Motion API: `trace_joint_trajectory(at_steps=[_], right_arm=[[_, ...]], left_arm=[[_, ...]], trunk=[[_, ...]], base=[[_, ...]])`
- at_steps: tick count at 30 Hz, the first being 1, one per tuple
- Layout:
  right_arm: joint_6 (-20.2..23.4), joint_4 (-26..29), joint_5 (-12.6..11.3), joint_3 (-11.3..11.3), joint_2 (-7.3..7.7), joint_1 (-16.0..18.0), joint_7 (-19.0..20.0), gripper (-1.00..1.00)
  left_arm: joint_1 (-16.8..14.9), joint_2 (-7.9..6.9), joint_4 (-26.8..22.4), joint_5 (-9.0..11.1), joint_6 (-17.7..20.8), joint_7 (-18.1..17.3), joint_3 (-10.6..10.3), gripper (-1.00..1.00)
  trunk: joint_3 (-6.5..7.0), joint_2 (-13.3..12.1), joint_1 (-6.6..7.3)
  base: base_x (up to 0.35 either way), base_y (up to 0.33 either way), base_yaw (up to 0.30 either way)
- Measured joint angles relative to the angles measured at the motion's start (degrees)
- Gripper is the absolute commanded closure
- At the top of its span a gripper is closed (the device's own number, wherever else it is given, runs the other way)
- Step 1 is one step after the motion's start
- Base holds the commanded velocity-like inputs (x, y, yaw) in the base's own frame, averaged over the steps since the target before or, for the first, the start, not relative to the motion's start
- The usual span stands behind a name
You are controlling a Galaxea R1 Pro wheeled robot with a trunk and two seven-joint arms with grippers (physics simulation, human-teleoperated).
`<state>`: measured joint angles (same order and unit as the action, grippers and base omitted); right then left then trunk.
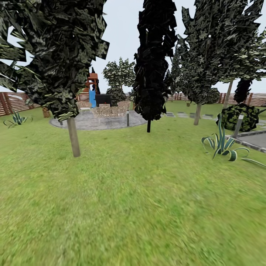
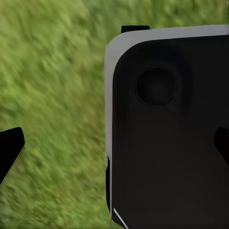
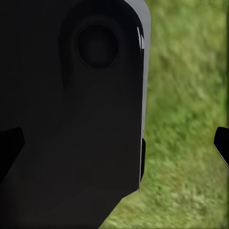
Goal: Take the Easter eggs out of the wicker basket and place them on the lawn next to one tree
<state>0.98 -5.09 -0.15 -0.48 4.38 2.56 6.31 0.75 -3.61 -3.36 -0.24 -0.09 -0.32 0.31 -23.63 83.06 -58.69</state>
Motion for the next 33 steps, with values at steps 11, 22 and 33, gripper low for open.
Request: trace_joint_trajectory(at_steps=[11,22,33], right_arm=[[0.09,0.0,-0.02,-0.05,0.0,0.0,0.0,-1.0],[0.09,0.0,0.0,-0.01,0.0,0.0,0.0,-1.0],[0.09,0.0,0.0,0.04,-0.01,0.0,0.0,-1.0]], left_arm=[[0.0,0.0,-0.01,0.0,-0.06,0.0,-0.02,-1.0],[0.0,0.01,0.01,0.0,-0.06,0.0,-0.03,-1.0],[0.0,0.01,0.03,0.01,-0.04,0.0,-0.01,-1.0]], trunk=[[0.0,0.0,0.0],[0.0,0.0,0.0],[0.0,0.0,0.0]], base=[[0.344,0.0,0.0],[0.344,0.0,0.0],[0.344,0.0,0.0]])
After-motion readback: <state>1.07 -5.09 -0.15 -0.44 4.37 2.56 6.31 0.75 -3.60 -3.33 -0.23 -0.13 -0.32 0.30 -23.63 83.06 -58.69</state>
